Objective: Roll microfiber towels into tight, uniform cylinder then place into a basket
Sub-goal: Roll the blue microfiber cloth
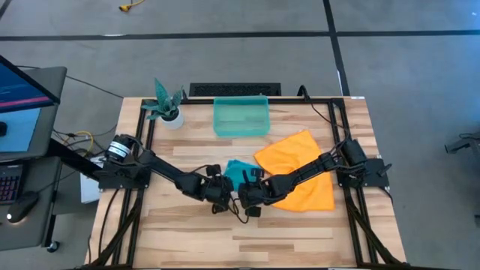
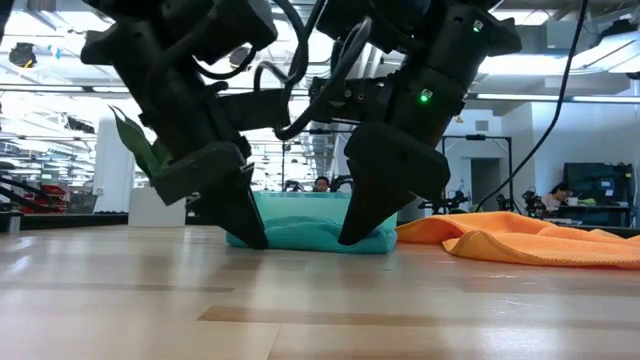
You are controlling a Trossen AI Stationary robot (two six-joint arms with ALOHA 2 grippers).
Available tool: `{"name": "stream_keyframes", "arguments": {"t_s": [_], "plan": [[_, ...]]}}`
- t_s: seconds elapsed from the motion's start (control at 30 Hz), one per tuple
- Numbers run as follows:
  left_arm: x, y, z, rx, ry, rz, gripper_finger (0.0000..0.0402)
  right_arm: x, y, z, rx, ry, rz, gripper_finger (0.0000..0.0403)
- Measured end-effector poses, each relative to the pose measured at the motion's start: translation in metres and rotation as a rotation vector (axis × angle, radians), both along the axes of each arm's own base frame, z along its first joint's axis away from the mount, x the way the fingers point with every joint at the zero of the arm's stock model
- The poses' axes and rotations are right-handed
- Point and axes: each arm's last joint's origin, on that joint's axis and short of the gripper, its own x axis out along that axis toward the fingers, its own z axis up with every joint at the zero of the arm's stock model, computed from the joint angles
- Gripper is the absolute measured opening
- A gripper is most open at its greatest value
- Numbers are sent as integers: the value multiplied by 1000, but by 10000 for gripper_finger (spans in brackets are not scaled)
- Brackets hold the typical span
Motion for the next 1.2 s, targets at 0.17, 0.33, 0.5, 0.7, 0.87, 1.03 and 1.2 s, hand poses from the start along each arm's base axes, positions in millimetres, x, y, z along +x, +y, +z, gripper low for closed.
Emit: {"name": "stream_keyframes", "arguments": {"t_s": [0.17,0.33,0.5,0.7,0.87,1.03,1.2], "plan": [[-1,-1,-1,-43,14,6,122,-1,6,0,7,-4,16,73],[-4,-4,-2,-144,40,55,122,-2,7,0,19,0,24,120],[-8,-9,-3,-193,49,109,122,-2,9,4,75,19,66,153],[-8,-19,5,-251,104,109,122,0,16,19,85,30,93,163],[-9,-34,13,-277,171,82,122,-7,31,36,50,22,158,157],[-11,-48,17,-291,197,39,122,-17,51,59,-87,-82,258,145],[-12,-52,18,-287,197,27,122,-33,79,61,-248,-121,405,135]]}}
